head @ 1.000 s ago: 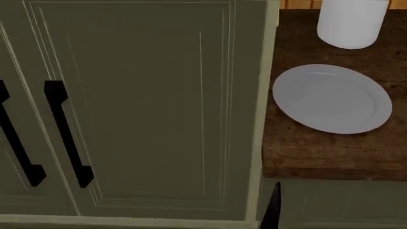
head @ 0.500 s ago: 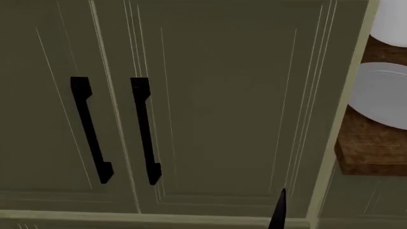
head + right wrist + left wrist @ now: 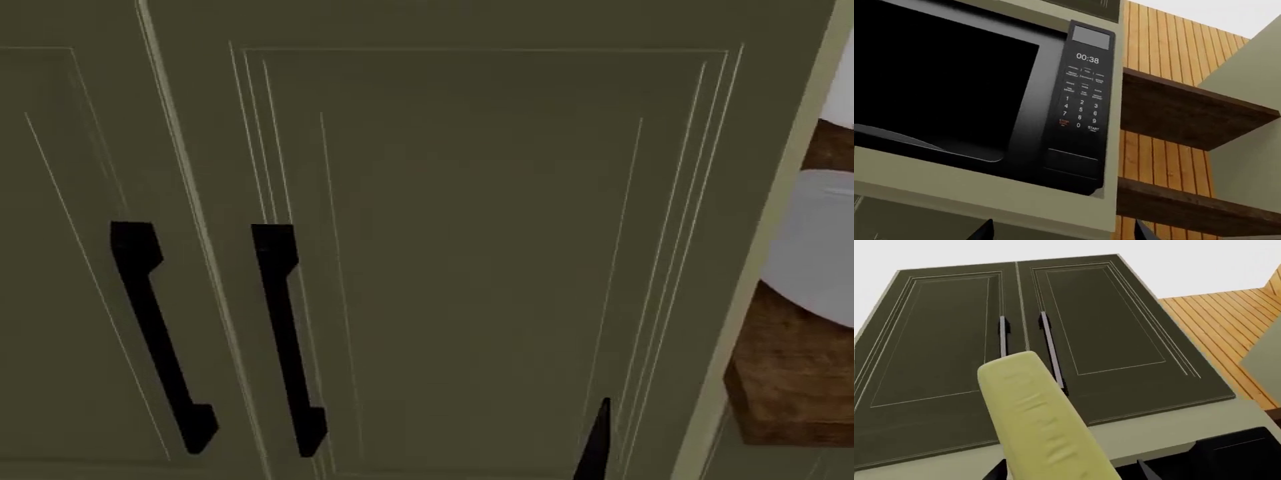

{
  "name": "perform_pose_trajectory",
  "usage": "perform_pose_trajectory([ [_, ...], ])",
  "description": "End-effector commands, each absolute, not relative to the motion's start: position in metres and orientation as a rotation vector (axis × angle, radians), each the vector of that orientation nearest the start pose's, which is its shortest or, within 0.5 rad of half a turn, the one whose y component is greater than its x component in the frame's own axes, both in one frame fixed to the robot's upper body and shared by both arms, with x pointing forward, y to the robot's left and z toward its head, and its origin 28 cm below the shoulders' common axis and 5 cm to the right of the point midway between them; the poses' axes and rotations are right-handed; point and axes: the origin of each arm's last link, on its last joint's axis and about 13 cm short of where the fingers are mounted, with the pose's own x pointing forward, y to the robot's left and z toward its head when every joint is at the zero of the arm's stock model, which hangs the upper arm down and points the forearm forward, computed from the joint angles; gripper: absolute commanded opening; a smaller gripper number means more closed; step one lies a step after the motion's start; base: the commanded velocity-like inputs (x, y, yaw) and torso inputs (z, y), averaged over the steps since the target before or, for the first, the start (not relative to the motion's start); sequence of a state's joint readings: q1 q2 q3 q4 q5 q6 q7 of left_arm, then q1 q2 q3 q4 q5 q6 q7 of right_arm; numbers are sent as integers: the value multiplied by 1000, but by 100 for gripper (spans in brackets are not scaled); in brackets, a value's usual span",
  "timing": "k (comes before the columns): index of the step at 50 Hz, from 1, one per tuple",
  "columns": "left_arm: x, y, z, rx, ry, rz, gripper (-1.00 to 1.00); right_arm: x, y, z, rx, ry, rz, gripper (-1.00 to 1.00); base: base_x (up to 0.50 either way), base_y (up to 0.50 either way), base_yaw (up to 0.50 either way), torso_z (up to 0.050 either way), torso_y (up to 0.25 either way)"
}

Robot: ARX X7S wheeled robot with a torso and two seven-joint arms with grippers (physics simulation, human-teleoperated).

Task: Pick the butter stick from the counter and place it in the microwave.

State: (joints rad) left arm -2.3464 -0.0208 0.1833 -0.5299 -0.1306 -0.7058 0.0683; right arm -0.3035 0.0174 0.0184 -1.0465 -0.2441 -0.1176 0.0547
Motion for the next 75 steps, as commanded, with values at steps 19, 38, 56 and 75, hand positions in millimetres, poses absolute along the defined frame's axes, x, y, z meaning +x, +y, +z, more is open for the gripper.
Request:
perform_pose_trajectory([
  [19,194,181,634,152,-1098,-158,-100,104,-108,183,-284,-856,-150,100,383,31,0,0,0],
  [38,194,182,634,156,-1095,-157,-100,102,-107,183,-270,-876,-145,100,262,31,0,0,1],
  [56,161,187,624,163,-1057,-212,-100,102,-106,183,-258,-880,-128,100,0,0,0,0,0],
  [75,149,194,604,143,-862,-237,-100,104,-104,184,-255,-879,-111,100,0,0,0,0,0],
])
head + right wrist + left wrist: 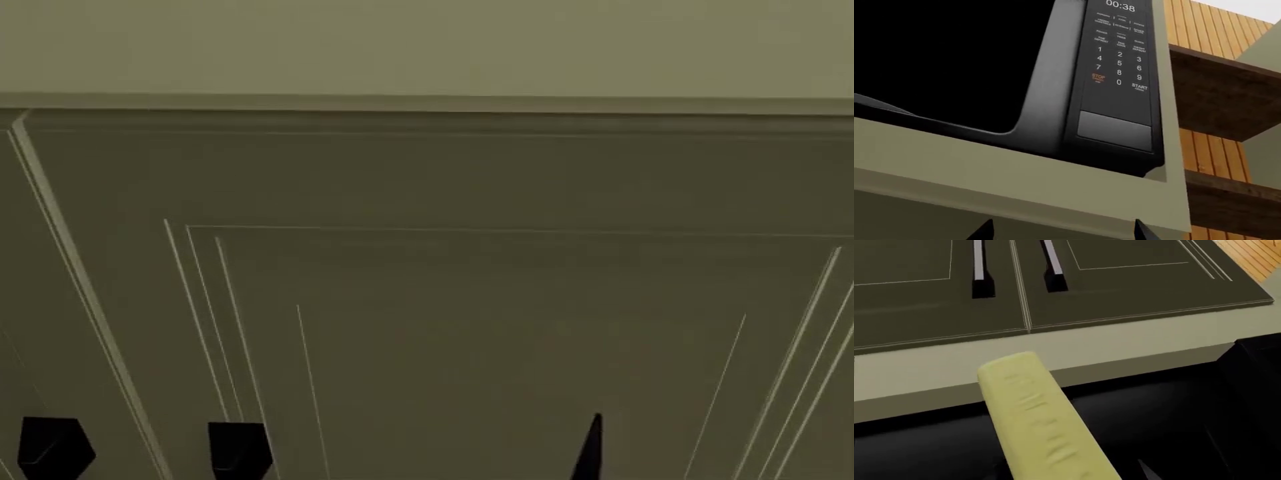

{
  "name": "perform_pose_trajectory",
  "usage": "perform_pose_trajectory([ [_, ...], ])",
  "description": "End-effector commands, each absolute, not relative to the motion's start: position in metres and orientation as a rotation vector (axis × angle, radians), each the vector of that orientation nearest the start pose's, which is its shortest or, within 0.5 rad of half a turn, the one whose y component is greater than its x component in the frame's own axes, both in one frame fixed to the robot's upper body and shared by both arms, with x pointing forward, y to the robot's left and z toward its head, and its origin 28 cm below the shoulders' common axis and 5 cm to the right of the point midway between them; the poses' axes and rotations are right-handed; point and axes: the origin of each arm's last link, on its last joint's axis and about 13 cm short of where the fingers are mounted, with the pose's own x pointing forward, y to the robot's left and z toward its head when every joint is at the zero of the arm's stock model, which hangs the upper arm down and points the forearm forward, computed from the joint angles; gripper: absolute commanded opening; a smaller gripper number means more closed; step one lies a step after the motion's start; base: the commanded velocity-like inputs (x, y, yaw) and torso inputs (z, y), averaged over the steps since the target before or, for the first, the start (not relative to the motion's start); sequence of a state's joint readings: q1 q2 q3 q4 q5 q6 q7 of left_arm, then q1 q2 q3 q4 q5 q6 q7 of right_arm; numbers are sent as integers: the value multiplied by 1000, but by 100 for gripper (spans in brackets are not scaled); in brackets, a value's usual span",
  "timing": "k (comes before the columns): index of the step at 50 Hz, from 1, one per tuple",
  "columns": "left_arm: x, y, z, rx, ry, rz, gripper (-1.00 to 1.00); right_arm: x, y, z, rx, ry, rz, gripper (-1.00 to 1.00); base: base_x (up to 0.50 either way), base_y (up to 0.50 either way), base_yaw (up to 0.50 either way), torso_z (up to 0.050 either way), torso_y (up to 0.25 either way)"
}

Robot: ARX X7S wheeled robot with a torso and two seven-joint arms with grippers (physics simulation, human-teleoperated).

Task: Pick the butter stick from the counter and place it in the microwave.

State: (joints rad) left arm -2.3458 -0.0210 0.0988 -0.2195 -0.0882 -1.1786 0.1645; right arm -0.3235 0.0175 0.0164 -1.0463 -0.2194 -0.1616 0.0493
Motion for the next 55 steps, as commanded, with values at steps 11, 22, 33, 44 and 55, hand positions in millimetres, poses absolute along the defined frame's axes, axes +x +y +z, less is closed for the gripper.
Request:
perform_pose_trajectory([
  [11,145,191,599,141,-829,-252,-100,104,-106,184,-246,-884,-113,100,0,0,0,0,1],
  [22,140,189,592,157,-793,-274,-100,103,-105,184,-244,-888,-110,100,0,0,0,0,0],
  [33,143,192,588,143,-711,-253,-100,103,-104,184,-242,-884,-104,100,0,0,0,0,0],
  [44,152,193,589,126,-648,-250,-100,100,-104,183,-244,-884,-103,100,0,0,0,0,0],
  [55,155,192,584,119,-583,-266,-100,99,-105,183,-242,-888,-107,100,0,0,0,0,0],
])
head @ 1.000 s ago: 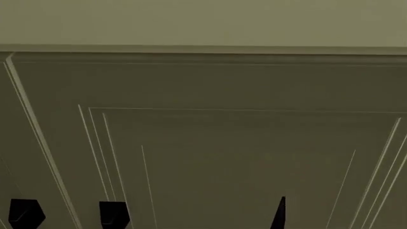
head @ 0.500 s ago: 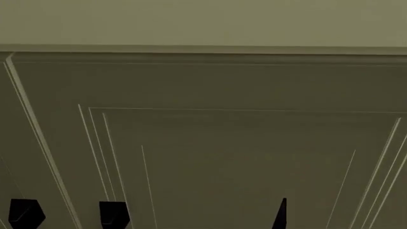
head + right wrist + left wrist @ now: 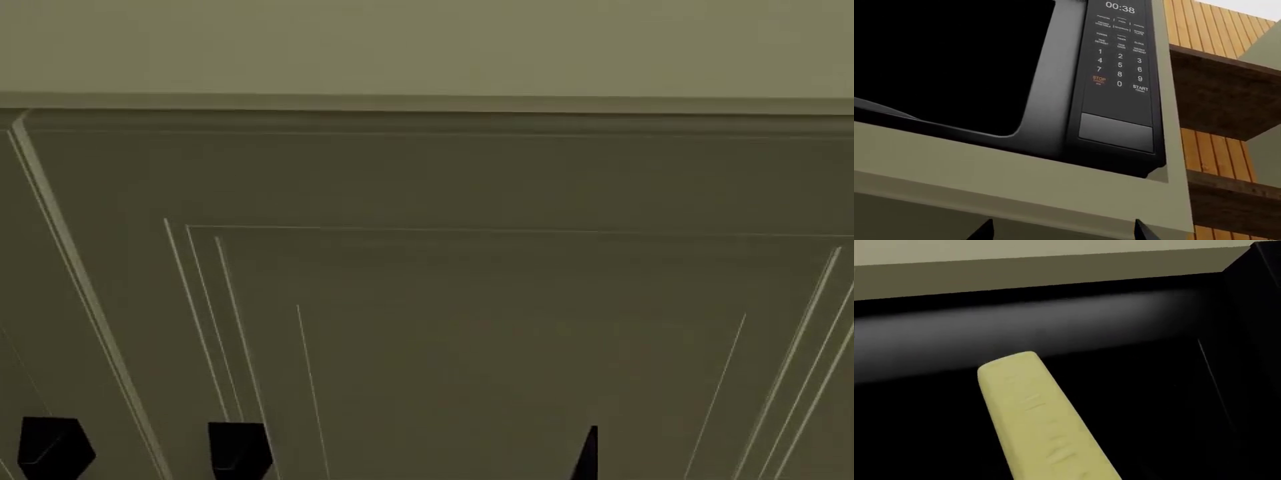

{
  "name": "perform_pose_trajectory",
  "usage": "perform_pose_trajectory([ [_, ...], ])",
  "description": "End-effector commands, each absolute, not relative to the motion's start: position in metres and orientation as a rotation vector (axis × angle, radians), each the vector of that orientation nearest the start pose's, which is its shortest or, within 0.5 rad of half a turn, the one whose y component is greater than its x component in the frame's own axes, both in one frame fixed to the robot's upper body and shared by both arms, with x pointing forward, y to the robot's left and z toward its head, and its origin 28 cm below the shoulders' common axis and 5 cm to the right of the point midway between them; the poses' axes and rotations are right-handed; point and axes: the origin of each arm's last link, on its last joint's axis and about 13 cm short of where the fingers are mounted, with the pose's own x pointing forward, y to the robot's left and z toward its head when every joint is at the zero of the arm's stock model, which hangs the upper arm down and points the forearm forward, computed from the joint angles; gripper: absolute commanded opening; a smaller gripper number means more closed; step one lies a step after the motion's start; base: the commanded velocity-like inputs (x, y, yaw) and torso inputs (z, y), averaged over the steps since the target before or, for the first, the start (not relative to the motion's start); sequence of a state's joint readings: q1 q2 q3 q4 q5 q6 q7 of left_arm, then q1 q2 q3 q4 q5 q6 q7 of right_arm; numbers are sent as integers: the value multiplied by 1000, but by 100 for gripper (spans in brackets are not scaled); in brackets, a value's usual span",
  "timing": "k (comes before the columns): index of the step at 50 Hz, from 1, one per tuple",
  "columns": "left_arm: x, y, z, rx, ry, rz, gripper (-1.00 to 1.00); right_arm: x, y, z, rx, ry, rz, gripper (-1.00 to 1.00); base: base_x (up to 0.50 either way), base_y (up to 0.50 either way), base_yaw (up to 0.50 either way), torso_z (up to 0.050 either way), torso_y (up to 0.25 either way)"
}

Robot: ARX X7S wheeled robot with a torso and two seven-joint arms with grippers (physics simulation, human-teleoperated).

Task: Pick the butter stick from the counter and place it in the microwave.

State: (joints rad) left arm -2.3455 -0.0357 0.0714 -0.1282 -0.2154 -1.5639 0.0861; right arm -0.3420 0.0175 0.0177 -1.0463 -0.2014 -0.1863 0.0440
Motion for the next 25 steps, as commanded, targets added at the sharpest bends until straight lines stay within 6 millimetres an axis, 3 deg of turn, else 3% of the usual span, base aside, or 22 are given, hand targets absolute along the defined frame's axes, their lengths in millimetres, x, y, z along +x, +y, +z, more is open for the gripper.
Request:
perform_pose_trajectory([
  [1,156,192,583,116,-572,-269,-100,100,-105,183,-241,-887,-105,100,0,0,0,0,0],
  [25,179,200,585,101,-437,-241,-100,100,-106,183,-242,-887,-111,100,0,0,0,0,0],
])
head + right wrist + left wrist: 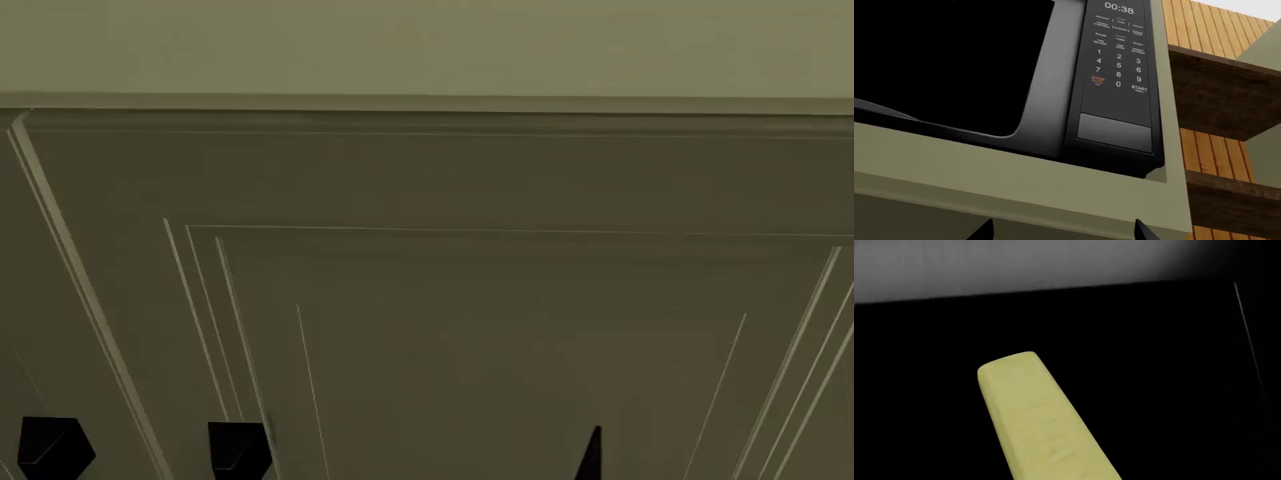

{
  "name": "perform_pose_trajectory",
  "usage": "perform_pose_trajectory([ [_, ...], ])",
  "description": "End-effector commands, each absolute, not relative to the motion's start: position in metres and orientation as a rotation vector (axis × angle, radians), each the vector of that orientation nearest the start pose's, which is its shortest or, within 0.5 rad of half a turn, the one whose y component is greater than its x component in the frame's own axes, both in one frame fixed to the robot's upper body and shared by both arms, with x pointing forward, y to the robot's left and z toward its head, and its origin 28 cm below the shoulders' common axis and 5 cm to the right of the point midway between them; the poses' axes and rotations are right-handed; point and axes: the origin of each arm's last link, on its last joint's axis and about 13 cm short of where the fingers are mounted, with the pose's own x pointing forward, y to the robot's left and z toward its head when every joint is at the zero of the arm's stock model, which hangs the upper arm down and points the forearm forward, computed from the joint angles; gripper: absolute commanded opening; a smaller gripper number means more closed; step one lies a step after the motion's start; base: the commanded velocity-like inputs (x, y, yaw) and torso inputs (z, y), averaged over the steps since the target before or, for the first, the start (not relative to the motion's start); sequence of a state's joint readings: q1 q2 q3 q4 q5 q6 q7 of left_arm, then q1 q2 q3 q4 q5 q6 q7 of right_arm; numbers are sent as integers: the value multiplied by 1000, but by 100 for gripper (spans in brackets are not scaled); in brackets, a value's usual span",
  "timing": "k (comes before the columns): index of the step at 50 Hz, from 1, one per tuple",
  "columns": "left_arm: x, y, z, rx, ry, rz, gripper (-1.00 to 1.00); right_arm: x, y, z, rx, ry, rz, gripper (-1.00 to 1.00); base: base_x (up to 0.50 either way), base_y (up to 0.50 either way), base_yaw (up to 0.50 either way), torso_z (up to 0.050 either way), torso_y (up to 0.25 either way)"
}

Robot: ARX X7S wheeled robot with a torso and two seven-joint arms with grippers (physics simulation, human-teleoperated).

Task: Pick the butter stick from the counter and place it in the microwave.

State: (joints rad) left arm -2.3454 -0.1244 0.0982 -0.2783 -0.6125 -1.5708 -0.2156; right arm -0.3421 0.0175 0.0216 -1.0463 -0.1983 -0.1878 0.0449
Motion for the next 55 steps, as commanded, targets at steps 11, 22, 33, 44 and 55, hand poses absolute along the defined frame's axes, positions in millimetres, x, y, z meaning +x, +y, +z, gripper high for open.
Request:
perform_pose_trajectory([
  [11,193,203,586,95,-366,-229,-100,99,-106,183,-241,-885,-114,100,0,0,0,0,0],
  [22,202,206,585,101,-315,-229,-100,98,-106,182,-240,-885,-115,100,0,0,0,0,0],
  [33,211,204,581,109,-283,-226,-100,96,-108,182,-239,-886,-119,100,0,0,0,0,0],
  [44,227,210,579,72,-254,-177,-100,95,-108,181,-240,-883,-123,100,0,0,0,0,1],
  [55,244,215,572,51,-214,-155,-100,96,-108,181,-240,-877,-124,100,0,0,0,0,0],
])
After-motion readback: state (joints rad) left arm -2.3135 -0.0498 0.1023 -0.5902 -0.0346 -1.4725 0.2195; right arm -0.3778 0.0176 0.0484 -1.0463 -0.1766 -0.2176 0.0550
